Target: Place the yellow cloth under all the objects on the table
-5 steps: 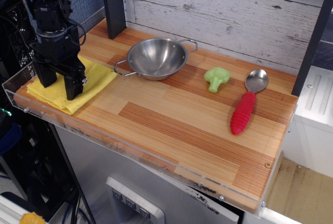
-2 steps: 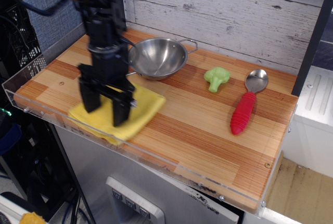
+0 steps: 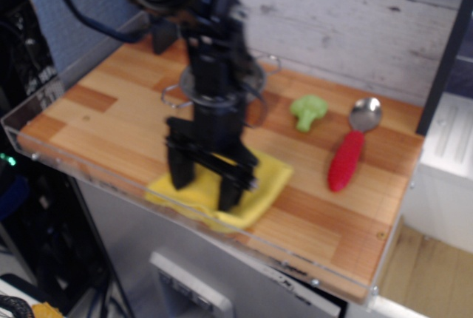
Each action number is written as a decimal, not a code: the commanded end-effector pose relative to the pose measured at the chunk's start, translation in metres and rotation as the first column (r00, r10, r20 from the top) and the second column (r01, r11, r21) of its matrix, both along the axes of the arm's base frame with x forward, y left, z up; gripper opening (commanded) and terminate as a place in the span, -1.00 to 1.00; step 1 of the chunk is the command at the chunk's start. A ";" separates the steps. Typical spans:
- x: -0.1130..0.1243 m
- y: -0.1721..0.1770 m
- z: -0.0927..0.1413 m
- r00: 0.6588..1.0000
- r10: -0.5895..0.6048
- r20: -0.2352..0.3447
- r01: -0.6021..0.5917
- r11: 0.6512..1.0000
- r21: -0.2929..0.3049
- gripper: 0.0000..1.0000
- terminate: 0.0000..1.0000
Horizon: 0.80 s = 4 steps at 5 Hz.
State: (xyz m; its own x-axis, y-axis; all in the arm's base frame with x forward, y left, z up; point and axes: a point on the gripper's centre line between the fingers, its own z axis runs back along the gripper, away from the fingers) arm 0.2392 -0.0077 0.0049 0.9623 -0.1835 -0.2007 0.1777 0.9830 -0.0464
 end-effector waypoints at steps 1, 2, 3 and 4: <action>0.005 -0.021 0.010 0.990 0.138 0.030 -0.138 0.990 0.020 1.00 -1.00; 0.013 0.004 0.025 0.968 0.239 0.072 -0.239 0.971 0.000 1.00 -1.00; 0.019 0.029 0.044 0.952 0.277 0.127 -0.279 0.960 -0.002 1.00 -1.00; 0.024 0.048 0.066 0.941 0.288 0.175 -0.291 0.957 -0.007 1.00 -1.00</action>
